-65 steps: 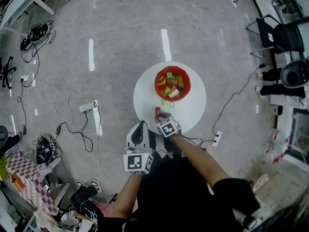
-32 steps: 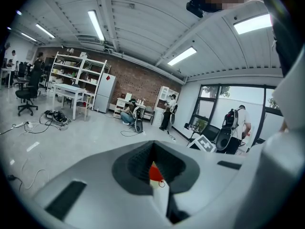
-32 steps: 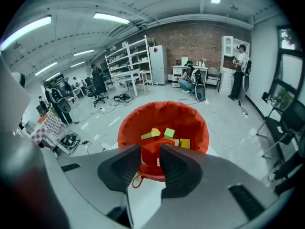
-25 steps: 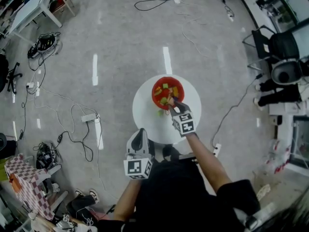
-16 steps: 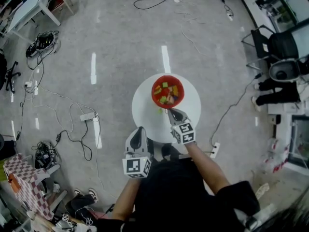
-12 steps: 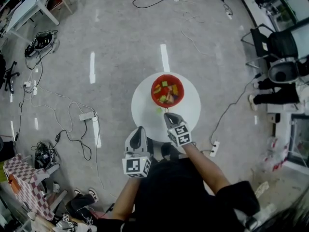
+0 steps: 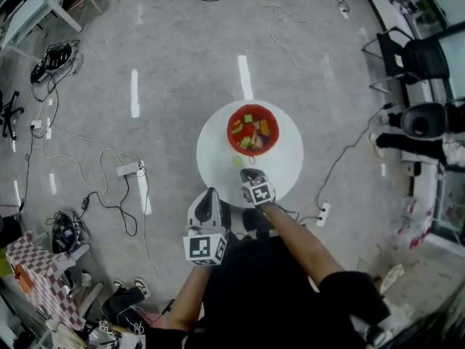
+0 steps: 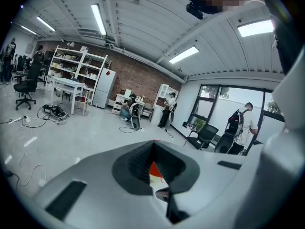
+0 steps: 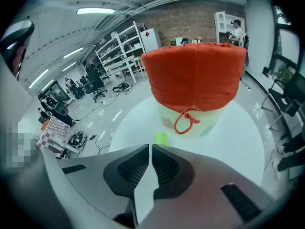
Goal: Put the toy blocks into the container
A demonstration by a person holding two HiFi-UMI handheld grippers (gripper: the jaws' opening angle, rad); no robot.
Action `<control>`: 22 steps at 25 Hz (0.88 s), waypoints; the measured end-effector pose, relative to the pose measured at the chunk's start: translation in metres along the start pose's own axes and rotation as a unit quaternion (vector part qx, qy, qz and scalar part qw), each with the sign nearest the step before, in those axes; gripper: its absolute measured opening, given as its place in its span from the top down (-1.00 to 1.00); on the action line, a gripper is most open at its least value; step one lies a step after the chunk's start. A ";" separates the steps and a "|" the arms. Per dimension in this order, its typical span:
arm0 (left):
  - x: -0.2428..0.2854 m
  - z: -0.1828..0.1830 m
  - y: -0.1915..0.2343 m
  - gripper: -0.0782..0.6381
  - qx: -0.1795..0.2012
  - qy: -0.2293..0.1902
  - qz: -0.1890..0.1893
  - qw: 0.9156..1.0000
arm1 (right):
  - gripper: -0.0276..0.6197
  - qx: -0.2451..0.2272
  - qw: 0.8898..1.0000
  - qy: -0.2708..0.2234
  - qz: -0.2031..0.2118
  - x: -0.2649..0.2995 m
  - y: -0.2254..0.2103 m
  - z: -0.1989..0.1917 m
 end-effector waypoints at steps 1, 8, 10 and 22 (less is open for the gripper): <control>0.000 -0.002 0.002 0.82 -0.001 0.002 0.000 1.000 | 0.86 -0.001 1.000 0.001 0.000 0.005 0.000 -0.003; 0.001 -0.006 0.017 0.82 -0.003 0.017 0.011 1.000 | 0.46 0.012 0.999 0.016 -0.026 0.029 -0.010 -0.011; 0.001 -0.006 0.020 0.82 -0.002 0.020 0.013 1.000 | 0.40 0.015 0.999 0.023 -0.027 0.037 -0.011 -0.011; 0.004 -0.008 0.026 0.82 0.000 0.027 0.023 0.999 | 0.48 0.002 0.996 0.081 -0.043 0.068 -0.019 -0.023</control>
Point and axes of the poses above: the fingertips, and each gripper's own axes: x forward along the fingers, y to its left, z out of its top, the point moved 4 cm from there along -x, backward along the fingers, and after that the axes turned 14 degrees about -y, right-handed, at the moved point
